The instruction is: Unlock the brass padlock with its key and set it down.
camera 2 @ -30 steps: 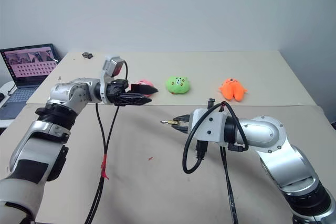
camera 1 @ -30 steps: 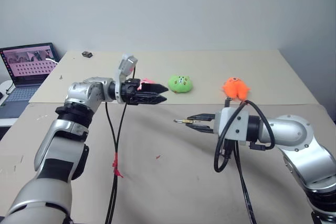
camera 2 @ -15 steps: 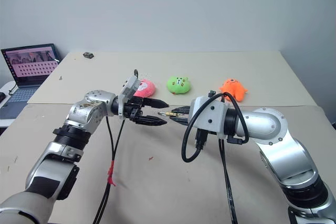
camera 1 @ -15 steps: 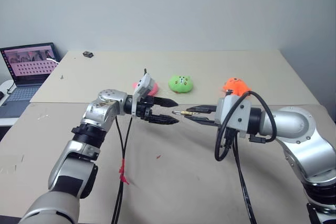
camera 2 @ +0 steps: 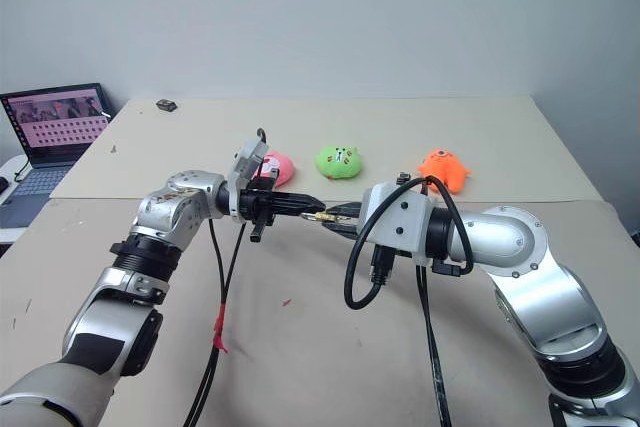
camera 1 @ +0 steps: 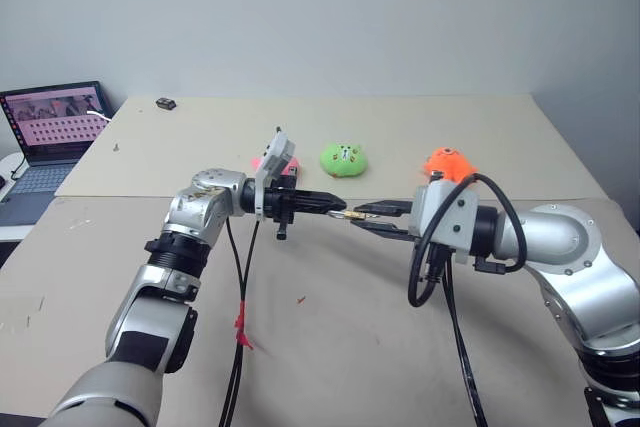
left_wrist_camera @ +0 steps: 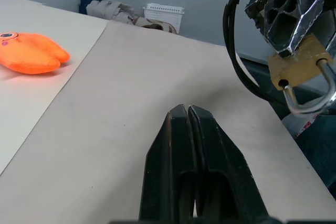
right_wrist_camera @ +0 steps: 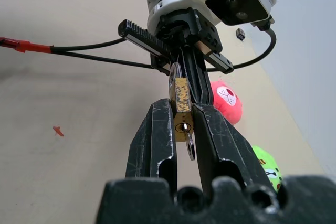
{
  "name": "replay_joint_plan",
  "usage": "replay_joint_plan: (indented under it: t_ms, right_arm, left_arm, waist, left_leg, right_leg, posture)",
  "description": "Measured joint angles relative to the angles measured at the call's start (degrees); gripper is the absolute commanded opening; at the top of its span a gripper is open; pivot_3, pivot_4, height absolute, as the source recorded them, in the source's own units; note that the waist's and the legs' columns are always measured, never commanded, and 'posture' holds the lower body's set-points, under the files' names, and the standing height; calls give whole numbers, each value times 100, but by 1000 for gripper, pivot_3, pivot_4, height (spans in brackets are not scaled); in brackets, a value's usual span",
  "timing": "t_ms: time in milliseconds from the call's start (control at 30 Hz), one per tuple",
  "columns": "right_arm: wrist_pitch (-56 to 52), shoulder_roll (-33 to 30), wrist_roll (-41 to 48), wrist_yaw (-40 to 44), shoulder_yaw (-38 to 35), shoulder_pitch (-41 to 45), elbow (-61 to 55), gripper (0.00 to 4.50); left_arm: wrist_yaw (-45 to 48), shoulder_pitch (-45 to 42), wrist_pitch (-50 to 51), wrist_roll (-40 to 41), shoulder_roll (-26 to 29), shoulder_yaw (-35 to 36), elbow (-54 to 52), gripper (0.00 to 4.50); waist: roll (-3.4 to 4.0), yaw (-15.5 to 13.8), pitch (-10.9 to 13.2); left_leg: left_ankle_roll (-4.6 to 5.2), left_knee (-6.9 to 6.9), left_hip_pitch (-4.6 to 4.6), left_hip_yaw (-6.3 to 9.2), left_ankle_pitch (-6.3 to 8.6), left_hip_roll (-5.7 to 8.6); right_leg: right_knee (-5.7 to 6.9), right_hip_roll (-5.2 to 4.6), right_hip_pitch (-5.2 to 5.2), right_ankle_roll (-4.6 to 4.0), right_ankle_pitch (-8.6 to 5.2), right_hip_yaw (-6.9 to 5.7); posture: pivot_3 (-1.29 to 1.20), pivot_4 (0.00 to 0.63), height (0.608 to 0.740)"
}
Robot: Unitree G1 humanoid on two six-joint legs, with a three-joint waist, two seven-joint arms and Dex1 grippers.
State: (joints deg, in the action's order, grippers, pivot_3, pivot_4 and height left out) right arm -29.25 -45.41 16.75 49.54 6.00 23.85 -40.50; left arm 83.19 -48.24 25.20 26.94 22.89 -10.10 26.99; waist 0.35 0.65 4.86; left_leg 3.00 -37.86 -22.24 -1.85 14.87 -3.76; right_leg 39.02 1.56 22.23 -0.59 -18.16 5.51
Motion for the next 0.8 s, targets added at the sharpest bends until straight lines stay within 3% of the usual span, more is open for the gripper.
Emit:
replay_joint_plan:
  t_ms: [533, 800]
  right_arm:
    - [203, 73, -226, -3, 174, -7, 253, 153]
    - [827, 285, -436, 46, 306, 21, 820, 153]
  left_arm:
    - [123, 106, 593, -28, 28, -89, -653, 79]
    - [-205, 238, 1101, 16, 307, 7, -1266, 79]
  waist:
    - [-3, 3, 2]
    - [-1, 7, 1]
  left_leg:
    - [-1, 1, 3, 0, -1, -1]
    - [-1, 1, 5, 1, -1, -3]
  right_leg:
    - [1, 2, 0, 2, -1, 0]
    - [3, 3, 0, 1, -1, 0]
  posture:
    - [0, 150, 650]
    - [0, 150, 650]
